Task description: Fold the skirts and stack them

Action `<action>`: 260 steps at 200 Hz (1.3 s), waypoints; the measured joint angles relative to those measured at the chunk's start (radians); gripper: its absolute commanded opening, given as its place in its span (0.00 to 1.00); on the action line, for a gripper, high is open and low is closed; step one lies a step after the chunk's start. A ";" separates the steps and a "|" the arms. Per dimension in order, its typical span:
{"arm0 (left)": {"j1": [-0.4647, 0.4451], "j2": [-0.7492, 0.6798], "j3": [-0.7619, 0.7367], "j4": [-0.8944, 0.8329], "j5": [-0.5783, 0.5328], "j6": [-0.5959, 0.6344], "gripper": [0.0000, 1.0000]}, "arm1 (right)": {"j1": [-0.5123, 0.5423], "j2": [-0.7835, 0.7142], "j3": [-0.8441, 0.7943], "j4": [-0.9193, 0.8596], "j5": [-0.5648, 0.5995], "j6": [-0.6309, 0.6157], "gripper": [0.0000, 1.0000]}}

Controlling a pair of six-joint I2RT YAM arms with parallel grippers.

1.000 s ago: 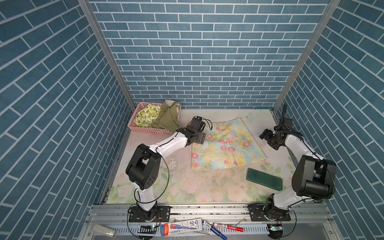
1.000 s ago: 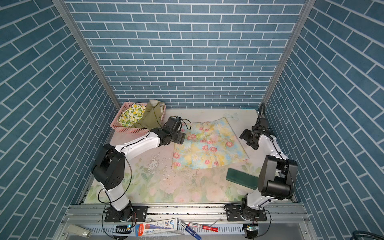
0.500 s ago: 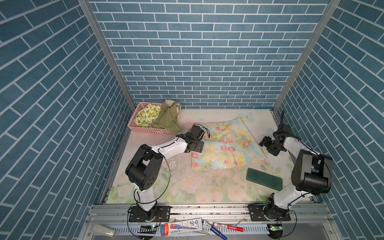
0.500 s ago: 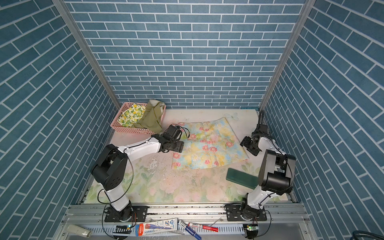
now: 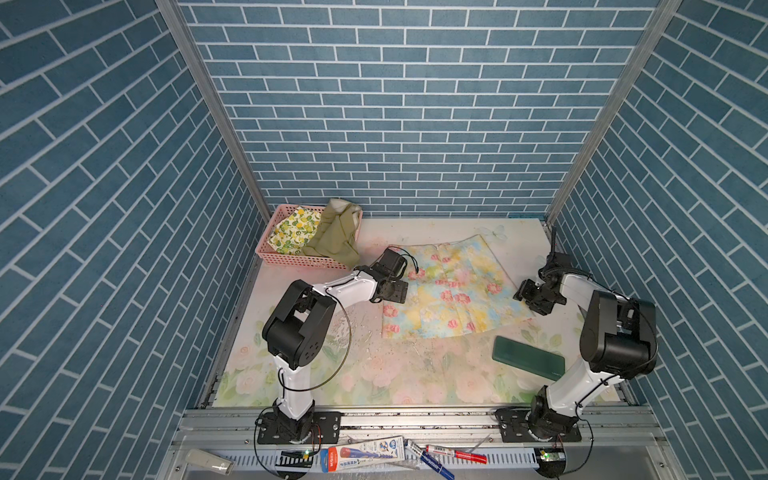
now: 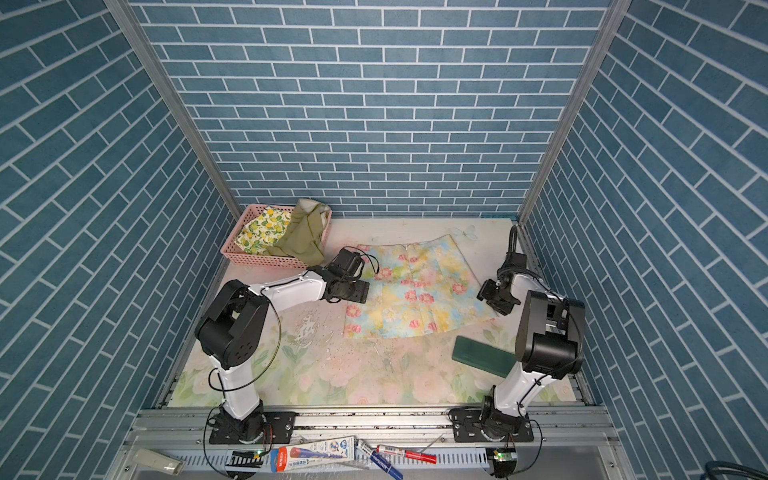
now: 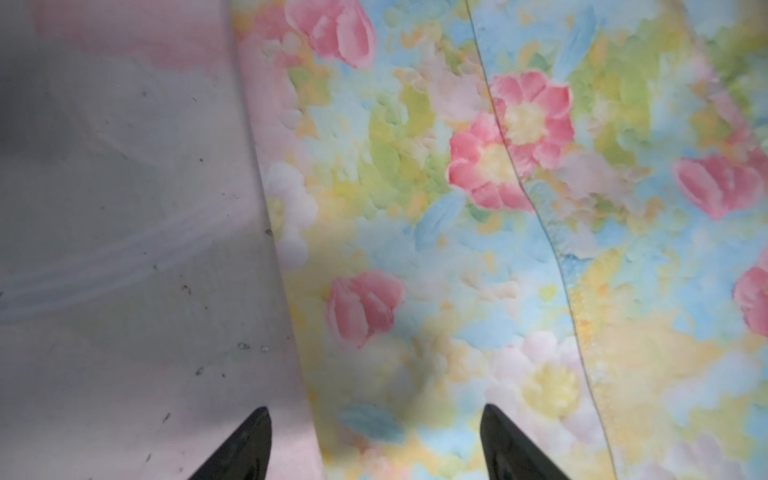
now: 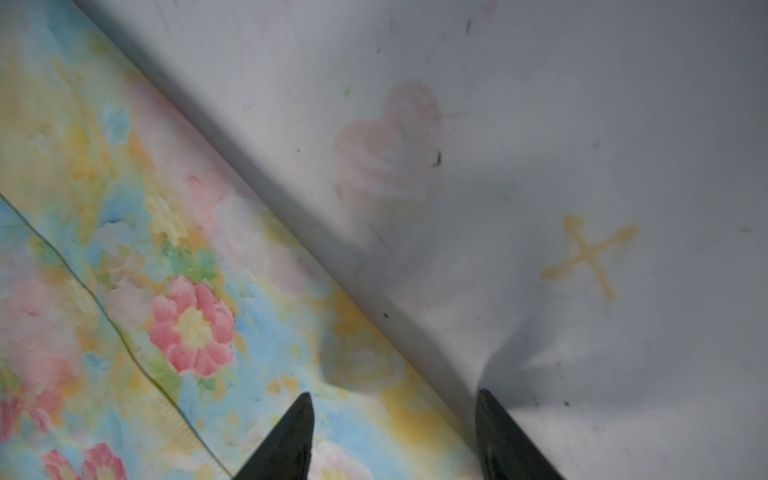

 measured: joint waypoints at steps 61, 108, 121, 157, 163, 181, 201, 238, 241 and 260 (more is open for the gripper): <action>0.031 0.041 0.018 0.025 0.055 -0.022 0.78 | 0.056 0.009 0.000 0.005 0.022 -0.023 0.00; 0.033 0.061 0.038 0.027 0.089 -0.038 0.75 | 0.178 -0.101 0.037 -0.024 0.089 -0.032 0.00; 0.034 0.057 0.041 0.029 0.095 -0.041 0.74 | 0.225 -0.122 0.079 -0.035 0.106 -0.034 0.00; 0.038 0.010 0.035 0.027 0.098 -0.047 0.72 | 0.363 -0.158 0.190 -0.060 0.165 -0.037 0.00; 0.039 -0.003 0.031 0.028 0.098 -0.048 0.71 | 0.389 -0.161 0.201 -0.063 0.174 -0.037 0.00; 0.042 -0.051 0.002 0.037 0.102 -0.055 0.68 | 0.472 -0.166 0.235 -0.078 0.199 -0.037 0.00; 0.044 -0.111 -0.056 0.045 0.103 -0.064 0.62 | 0.565 -0.166 0.263 -0.090 0.222 -0.037 0.00; 0.044 -0.204 -0.189 0.058 0.103 -0.083 0.51 | 0.719 -0.155 0.290 -0.101 0.250 -0.034 0.00; 0.044 -0.210 -0.200 0.059 0.103 -0.089 0.50 | 0.729 -0.152 0.292 -0.101 0.250 -0.032 0.00; 0.045 -0.241 -0.274 0.071 0.095 -0.099 0.40 | 0.782 -0.139 0.293 -0.097 0.259 -0.020 0.00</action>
